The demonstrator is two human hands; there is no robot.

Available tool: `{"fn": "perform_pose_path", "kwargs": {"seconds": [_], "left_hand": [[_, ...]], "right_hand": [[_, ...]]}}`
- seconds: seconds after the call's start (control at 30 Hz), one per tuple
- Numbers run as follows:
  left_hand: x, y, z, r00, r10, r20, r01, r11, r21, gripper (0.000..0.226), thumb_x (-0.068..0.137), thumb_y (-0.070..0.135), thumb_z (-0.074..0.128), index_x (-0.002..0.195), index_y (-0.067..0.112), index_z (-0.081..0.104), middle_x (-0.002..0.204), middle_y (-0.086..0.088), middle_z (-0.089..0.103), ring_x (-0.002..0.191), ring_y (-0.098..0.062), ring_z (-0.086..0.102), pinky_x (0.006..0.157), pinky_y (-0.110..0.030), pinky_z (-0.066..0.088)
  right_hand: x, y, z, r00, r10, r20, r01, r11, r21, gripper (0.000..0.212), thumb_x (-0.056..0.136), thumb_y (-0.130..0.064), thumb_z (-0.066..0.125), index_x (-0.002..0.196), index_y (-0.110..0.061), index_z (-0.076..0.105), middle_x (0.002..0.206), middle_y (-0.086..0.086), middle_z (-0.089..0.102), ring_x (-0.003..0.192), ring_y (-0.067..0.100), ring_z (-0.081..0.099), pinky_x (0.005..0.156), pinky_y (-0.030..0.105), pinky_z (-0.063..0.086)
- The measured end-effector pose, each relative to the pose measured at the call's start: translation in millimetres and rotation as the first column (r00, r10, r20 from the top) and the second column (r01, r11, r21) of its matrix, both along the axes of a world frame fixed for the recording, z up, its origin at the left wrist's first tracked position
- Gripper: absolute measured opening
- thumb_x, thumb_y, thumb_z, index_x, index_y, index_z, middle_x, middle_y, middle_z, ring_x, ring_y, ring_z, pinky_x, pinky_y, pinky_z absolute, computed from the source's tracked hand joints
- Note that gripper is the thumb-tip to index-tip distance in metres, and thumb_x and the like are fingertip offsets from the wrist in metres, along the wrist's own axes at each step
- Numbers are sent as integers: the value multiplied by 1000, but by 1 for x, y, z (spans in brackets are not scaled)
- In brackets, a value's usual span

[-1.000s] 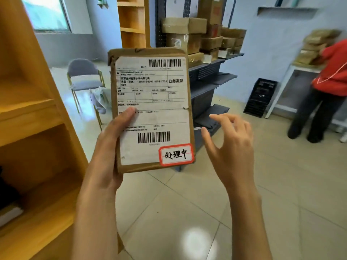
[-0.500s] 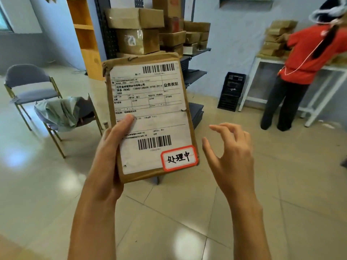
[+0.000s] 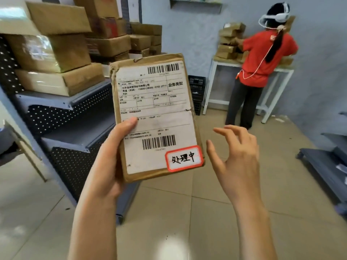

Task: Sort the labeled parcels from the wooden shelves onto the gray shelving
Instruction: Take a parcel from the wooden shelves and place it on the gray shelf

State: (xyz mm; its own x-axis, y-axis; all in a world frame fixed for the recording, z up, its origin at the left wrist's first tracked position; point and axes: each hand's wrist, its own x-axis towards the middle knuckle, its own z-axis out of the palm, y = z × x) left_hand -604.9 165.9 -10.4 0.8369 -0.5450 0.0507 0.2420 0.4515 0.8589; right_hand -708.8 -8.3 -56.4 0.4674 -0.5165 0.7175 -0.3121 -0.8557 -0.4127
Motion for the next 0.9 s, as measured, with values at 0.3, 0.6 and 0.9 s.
{"fn": "perform_pose_path", "kwargs": {"seconds": [0.3,0.6,0.9], "left_hand": [[72,-185,-10,998,59,-19,-59,998,17,37,73,32,59,107,19,68,104,-5,74,96,-23,71,78,-42,58],[147,-322,-2,977,212,-41,-211,977,23,61,70,34,65,127,15,57,112,-7,71,105,-25,67,83,-46,56],[270,-423,-14,939,341,-33,-341,940,21,55,74,28,69,126,15,56,110,-5,72,102,-24,69,80,-44,57]], "right_hand": [[66,-189,-12,999,47,-3,-47,996,72,27,89,-30,64,114,-19,64,117,2,56,110,20,47,91,34,39],[168,-343,17,986,166,28,-168,984,65,27,88,-27,66,114,-19,65,116,1,57,108,19,46,90,27,32],[305,-444,-5,963,268,-12,-267,962,54,25,91,-31,62,113,-21,65,115,0,56,109,15,45,89,23,29]]}}
